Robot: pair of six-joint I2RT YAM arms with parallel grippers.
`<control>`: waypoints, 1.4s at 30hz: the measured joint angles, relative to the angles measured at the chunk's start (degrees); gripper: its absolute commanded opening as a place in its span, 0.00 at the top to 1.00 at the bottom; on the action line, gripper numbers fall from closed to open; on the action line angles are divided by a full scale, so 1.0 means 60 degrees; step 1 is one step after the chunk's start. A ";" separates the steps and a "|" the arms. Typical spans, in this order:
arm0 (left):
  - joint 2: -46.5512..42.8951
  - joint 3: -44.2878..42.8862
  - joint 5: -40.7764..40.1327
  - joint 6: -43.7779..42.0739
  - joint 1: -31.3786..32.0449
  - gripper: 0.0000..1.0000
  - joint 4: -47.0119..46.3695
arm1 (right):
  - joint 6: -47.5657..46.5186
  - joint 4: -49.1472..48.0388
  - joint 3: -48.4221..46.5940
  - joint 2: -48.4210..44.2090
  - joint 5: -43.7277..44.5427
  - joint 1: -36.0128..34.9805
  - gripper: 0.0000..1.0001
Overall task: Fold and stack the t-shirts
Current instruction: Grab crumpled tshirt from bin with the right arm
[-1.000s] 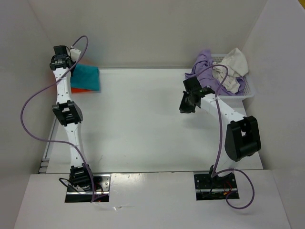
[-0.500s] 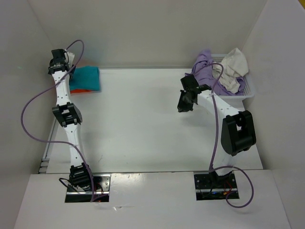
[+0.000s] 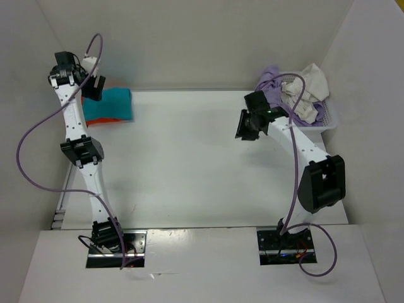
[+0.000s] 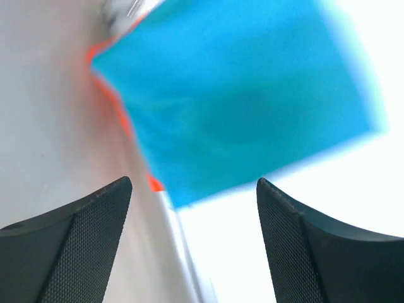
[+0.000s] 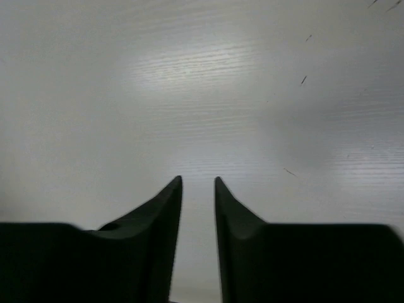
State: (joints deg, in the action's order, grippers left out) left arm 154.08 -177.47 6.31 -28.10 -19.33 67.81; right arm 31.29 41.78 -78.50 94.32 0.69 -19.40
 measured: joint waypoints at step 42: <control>-0.7271 1.4721 0.1632 0.0186 0.8076 0.03 -0.5093 | -0.1585 0.2280 -1.2240 0.8502 0.0182 0.4029 1.00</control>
State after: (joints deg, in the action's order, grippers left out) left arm 110.45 -89.14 16.10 -26.98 29.12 37.26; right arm 21.78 55.46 -151.94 145.34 1.78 4.78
